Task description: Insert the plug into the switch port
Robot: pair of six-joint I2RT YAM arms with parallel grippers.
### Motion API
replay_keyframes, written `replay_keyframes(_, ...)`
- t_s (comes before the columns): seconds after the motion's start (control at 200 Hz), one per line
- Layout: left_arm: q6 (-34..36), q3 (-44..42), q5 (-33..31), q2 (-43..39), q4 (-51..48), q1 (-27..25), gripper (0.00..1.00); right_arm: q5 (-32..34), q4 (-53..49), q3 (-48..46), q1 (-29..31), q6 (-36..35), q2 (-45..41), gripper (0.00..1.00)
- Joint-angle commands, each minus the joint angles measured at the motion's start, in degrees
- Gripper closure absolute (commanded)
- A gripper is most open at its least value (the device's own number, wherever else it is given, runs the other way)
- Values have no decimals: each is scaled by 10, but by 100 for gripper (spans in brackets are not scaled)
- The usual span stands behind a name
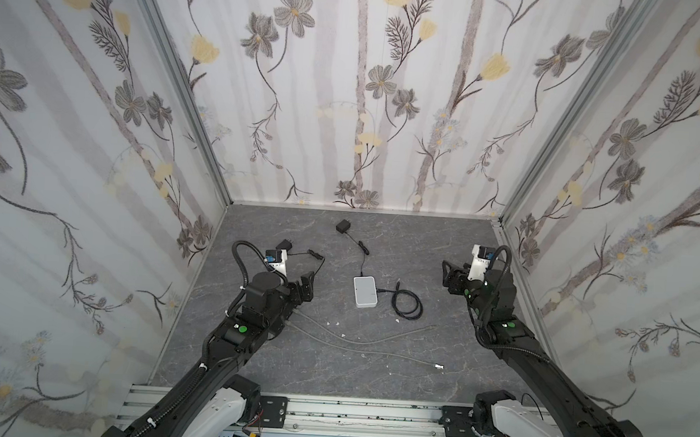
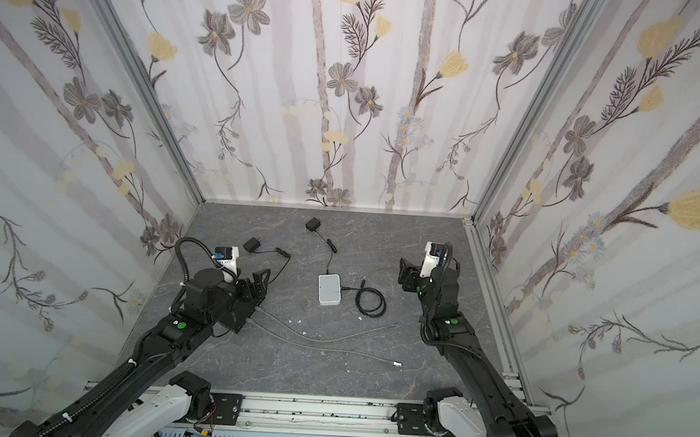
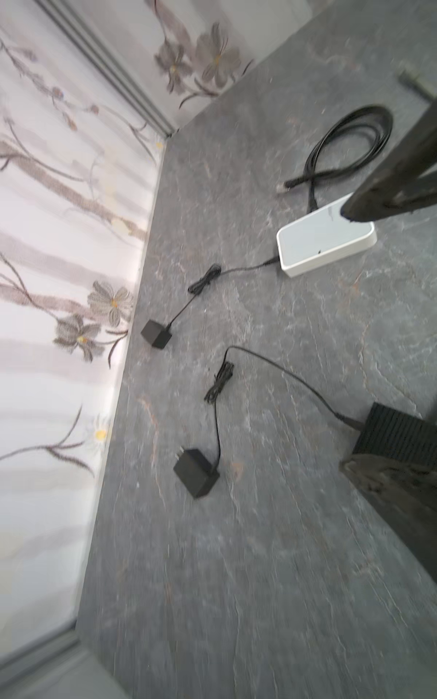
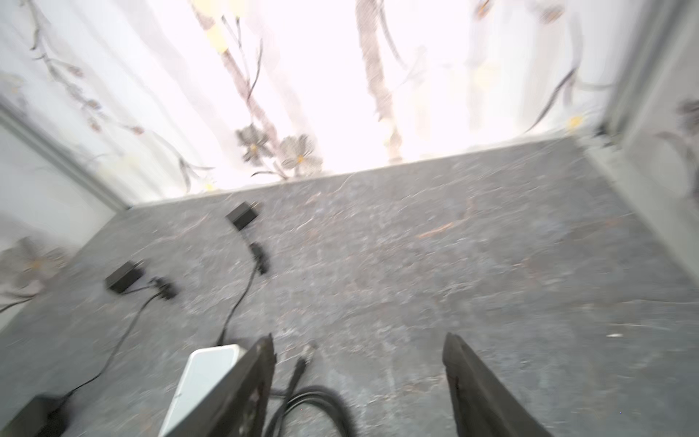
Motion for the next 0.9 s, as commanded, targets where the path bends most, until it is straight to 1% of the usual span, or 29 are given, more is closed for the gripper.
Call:
replay_keyframes(0.0,7,-41,-132,-1,133,-1,0,128,186,-95,-1,-124,-48,1)
replay_keyframes(0.08,27,-63,-157,11,169,-1,0,129,297,-167,0,-188,-60,0)
replay_keyframes(0.15,72,-77,-160,15,194,-1,0,138,358,-197,-2,-192,-54,0)
replay_keyframes(0.225,115,-97,-169,16,231,-1,0,113,444,-225,-2,-206,-32,0)
replay_keyframes(0.305,151,-126,-171,26,294,0,0,101,555,-248,-1,-214,22,0)
replay_keyframes(0.35,173,-134,-167,37,316,0,0,96,601,-253,-1,-225,56,0)
replay_keyframes(0.435,209,-135,-164,75,340,1,0,115,640,-253,-1,-219,107,0)
replay_keyframes(0.5,229,-139,-163,102,369,1,0,110,678,-259,-2,-220,145,0)
replay_keyframes(0.55,244,-148,-162,119,398,3,0,111,736,-268,-3,-220,191,0)
replay_keyframes(0.625,256,-156,-164,144,434,10,0,122,879,-292,-19,-199,279,0)
replay_keyframes(0.655,255,-158,-164,155,446,16,0,139,849,-276,-15,-201,273,0)
replay_keyframes(0.685,250,-160,-162,166,461,25,0,128,804,-268,-20,-195,255,0)
replay_keyframes(0.745,238,-167,-152,196,505,46,0,120,745,-252,-25,-191,236,0)
replay_keyframes(0.814,225,-172,-150,242,563,71,0,115,751,-245,-30,-187,243,0)
replay_keyframes(0.894,218,-163,-147,302,599,93,0,121,774,-251,-30,-188,250,0)
